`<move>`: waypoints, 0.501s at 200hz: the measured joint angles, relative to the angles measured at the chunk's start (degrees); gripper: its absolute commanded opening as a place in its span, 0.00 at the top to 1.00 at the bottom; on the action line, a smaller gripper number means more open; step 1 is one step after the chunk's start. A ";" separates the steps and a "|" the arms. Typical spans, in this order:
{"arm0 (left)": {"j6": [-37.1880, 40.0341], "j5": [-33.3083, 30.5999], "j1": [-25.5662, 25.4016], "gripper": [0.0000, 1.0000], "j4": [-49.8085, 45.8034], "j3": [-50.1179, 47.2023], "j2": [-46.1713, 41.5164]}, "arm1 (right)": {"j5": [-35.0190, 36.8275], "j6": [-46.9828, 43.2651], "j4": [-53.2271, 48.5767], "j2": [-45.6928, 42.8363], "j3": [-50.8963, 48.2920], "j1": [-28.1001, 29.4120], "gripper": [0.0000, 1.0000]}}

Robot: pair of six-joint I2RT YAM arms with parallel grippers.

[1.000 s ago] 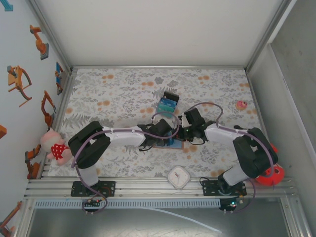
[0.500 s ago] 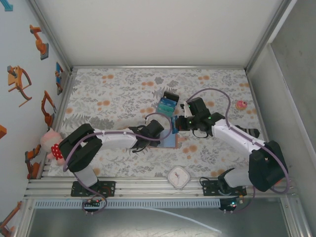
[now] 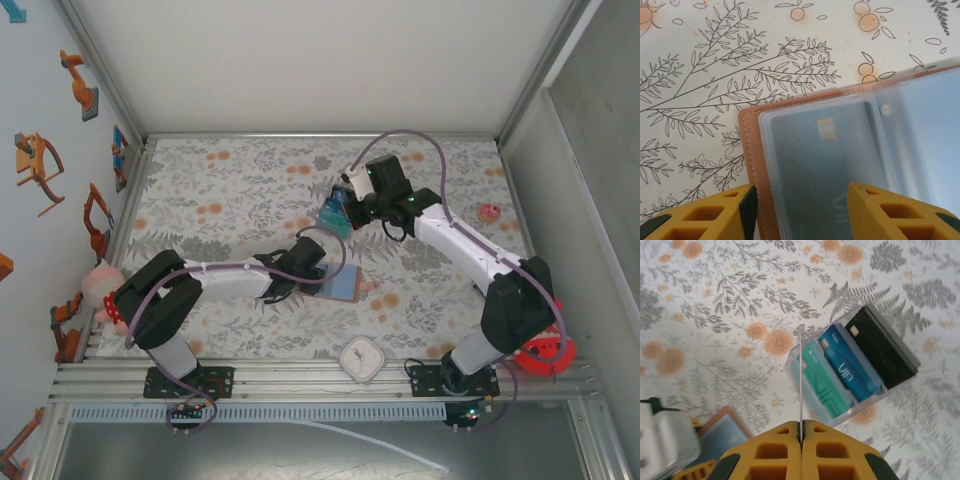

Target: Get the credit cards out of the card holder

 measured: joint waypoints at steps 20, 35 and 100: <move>0.04 0.17 0.22 0.43 0.15 -0.24 -0.59 | 0.94 -5.53 0.24 4.26 2.47 -0.11 1.00; -0.02 0.26 0.28 0.41 0.20 -0.26 -1.18 | 1.62 -9.29 0.17 7.23 3.89 -0.37 1.00; -2.03 -0.46 0.35 0.26 -0.28 -2.47 -10.21 | 1.66 -19.69 -0.83 14.64 10.49 -2.71 1.00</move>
